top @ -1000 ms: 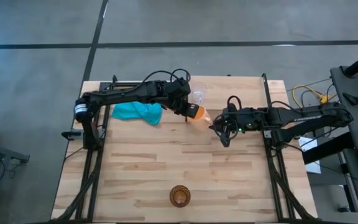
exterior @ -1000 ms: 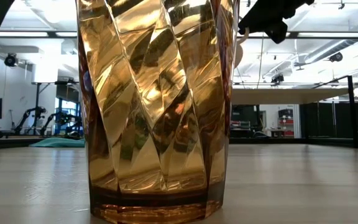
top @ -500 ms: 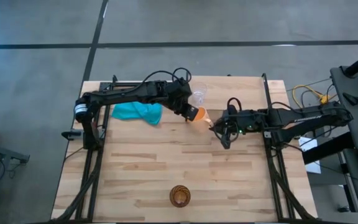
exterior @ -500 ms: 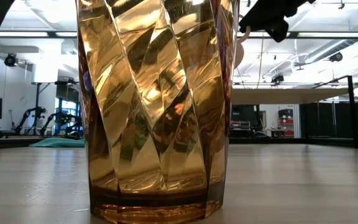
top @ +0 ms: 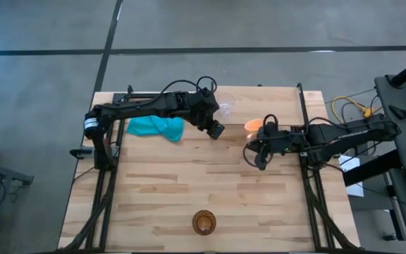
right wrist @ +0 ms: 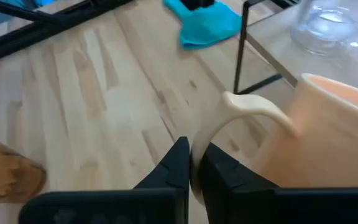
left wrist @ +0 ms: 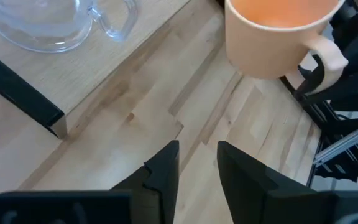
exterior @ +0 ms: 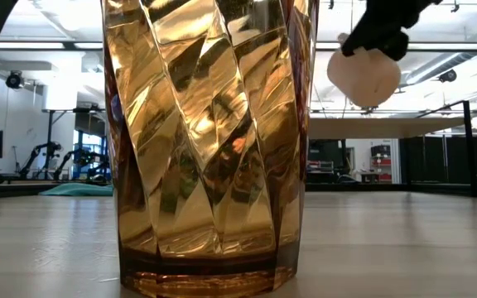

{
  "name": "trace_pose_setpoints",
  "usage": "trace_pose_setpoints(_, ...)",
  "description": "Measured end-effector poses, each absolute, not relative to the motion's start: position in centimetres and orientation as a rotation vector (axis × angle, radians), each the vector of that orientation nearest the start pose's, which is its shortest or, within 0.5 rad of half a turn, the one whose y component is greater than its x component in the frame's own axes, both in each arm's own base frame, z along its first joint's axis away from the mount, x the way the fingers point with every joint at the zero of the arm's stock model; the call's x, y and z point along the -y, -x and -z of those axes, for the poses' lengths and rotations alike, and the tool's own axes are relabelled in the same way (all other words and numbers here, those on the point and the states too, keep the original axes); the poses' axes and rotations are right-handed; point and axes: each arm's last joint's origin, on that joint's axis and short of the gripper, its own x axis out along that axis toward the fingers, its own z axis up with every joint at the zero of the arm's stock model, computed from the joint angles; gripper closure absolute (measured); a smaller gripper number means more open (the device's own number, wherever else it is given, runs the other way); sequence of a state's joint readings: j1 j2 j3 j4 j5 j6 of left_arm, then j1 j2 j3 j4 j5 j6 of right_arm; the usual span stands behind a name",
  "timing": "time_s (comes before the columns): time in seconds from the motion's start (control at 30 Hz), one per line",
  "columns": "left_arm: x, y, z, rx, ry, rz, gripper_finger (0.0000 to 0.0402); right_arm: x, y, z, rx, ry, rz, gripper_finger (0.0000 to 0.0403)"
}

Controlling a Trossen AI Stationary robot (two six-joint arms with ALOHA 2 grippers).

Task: Stack small to large cups/mugs on shelf
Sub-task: Put the orange mug on the shelf

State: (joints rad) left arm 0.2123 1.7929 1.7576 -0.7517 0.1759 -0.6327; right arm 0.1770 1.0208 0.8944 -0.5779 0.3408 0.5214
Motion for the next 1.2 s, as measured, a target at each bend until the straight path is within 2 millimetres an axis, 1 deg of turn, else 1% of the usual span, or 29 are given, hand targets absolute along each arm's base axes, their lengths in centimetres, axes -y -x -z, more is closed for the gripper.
trace_pose_setpoints(0.1,-7.8,-38.4,-34.6,-0.734,0.752,-0.278,0.0306,-2.8,-19.9,-30.2,-0.559,-0.309,0.354,0.0392)
trace_pose_setpoints(0.2,-7.8,-38.4,-34.7,-0.734,0.736,-0.272,0.0306,-2.6,-19.5,-30.7,-0.506,-0.279,0.423,0.0391)
trace_pose_setpoints(0.37,-7.9,-38.3,-34.8,-0.734,0.705,-0.262,0.0306,-2.3,-19.3,-31.0,-0.468,-0.182,0.503,0.0391)
trace_pose_setpoints(0.53,-8.3,-38.2,-34.8,-0.735,0.628,-0.239,0.0306,-2.3,-19.5,-31.1,-0.482,-0.068,0.483,0.0391)
trace_pose_setpoints(0.7,-9.0,-38.1,-34.8,-0.732,0.523,-0.210,0.0306,-2.2,-19.9,-31.8,-0.447,0.090,0.437,0.0390)
trace_pose_setpoints(0.83,-9.5,-38.0,-34.9,-0.729,0.523,-0.220,0.0306,-1.4,-20.2,-32.1,-0.419,0.078,0.432,0.0390)
trace_pose_setpoints(0.93,-9.6,-37.5,-35.5,-0.712,0.494,-0.212,0.0306,-0.5,-20.5,-31.8,-0.404,0.030,0.453,0.0390)
trace_pose_setpoints(1.07,-9.6,-36.2,-37.3,-0.665,0.456,-0.200,0.0306,0.6,-20.6,-30.5,-0.404,-0.008,0.495,0.0390)
trace_pose_setpoints(1.2,-9.5,-34.6,-39.3,-0.608,0.434,-0.199,0.0306,1.2,-20.7,-29.8,-0.382,-0.017,0.526,0.0390)
